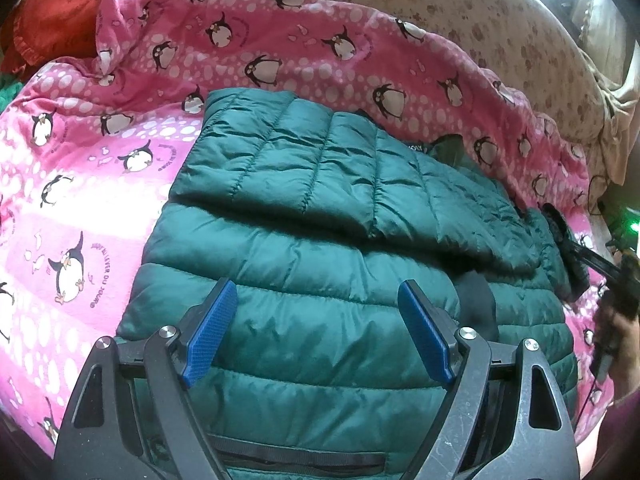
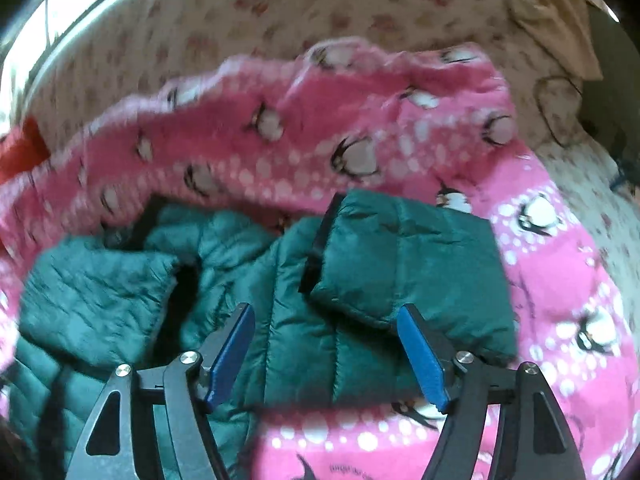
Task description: Fold large clothes
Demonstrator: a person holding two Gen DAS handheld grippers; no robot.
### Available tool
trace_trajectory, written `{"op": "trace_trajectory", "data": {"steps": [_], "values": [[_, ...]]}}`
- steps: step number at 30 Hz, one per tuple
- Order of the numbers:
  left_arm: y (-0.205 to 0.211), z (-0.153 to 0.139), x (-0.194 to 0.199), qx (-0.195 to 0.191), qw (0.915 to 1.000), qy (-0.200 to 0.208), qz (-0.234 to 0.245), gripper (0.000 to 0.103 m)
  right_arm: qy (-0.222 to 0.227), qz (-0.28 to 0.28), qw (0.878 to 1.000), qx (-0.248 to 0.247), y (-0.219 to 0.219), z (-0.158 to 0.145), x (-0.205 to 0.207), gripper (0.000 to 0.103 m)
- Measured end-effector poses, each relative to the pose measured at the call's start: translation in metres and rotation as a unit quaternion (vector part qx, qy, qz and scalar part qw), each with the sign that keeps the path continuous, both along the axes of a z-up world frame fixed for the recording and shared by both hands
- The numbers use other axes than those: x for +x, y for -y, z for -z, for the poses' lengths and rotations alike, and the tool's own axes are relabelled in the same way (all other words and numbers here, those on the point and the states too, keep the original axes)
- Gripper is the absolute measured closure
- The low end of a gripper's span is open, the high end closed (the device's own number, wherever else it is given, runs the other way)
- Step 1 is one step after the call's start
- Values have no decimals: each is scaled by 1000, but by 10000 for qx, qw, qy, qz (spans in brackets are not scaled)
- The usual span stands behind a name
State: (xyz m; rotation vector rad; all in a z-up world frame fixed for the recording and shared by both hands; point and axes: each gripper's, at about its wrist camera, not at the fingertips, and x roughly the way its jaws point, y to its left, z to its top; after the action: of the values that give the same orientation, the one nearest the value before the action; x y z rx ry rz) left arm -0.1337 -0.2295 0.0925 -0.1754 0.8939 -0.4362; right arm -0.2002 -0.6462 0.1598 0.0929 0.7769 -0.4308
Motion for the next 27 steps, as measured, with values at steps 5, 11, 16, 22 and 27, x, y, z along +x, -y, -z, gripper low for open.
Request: {"op": "trace_trajectory", "data": {"steps": [5,11,16,22,27], "values": [[0,-1,0,1,10000,-10,-2,20,-196,564,9981,-132,22,4,28,55],[-4,0,2,-63,10000,-20,-40,20,809,458,9921,848,35,-37,-15,81],[-9,-5,0,-206,9998,5,-53,20,1118,-295,9844,1325,0,-69,-37,81],[-18,-19,-6,-275,9995,153,-84,20,1079,-997,9731,1776,-68,-77,-17,81],[-26,-20,-5,-240,9995,157,-136,20,879,-1453,9616,2155,-126,-54,16,81]]}}
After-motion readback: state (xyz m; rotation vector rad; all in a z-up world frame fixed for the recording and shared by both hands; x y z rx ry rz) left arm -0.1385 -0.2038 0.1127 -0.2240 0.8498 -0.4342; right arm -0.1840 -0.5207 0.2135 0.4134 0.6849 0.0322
